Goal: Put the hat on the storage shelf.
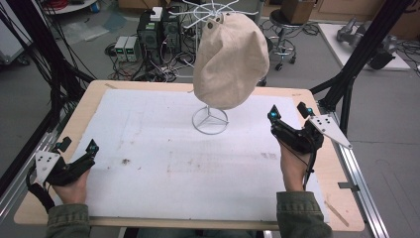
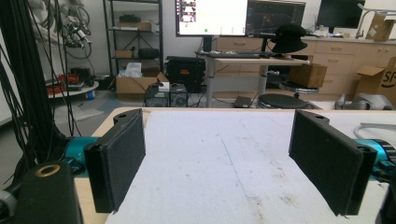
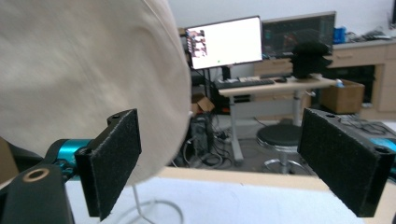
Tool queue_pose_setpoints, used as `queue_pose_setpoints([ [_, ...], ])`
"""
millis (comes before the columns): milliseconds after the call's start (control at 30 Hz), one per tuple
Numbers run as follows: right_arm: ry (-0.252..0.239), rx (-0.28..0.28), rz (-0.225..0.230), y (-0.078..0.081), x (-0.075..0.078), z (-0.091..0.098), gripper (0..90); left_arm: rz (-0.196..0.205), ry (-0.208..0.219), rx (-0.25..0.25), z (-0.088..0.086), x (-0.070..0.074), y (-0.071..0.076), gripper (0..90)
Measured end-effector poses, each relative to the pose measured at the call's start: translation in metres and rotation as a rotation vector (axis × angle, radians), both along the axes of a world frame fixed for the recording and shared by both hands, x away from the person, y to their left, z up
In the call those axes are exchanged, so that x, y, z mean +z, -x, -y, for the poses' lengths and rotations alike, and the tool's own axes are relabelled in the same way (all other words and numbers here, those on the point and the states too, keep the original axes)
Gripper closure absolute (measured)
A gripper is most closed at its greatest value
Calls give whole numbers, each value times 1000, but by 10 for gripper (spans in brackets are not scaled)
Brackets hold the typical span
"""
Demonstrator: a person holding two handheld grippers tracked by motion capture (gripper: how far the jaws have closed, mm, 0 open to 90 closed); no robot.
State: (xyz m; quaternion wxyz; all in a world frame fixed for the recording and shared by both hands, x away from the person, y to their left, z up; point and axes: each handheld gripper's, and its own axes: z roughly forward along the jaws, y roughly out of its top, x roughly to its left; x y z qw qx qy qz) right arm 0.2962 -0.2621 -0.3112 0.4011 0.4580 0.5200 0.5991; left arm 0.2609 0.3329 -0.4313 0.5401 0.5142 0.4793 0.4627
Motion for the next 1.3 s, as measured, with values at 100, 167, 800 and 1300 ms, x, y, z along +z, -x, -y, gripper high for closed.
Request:
queue_pose_setpoints([
  [100, 17, -25, -57, 2, -5, 3, 120, -1, 0, -1, 0, 0, 0, 188],
  [167, 17, -23, -49, 5, -8, 4, 121, 0, 0, 0, 0, 0, 0, 188],
  [800, 71, -60, -140, 41, -59, 16, 117, 2, 6, 1, 0, 0, 2, 188],
  [1300, 90, -86, -180, 47, -97, 24, 117, -4, 5, -5, 1, 0, 0, 188],
])
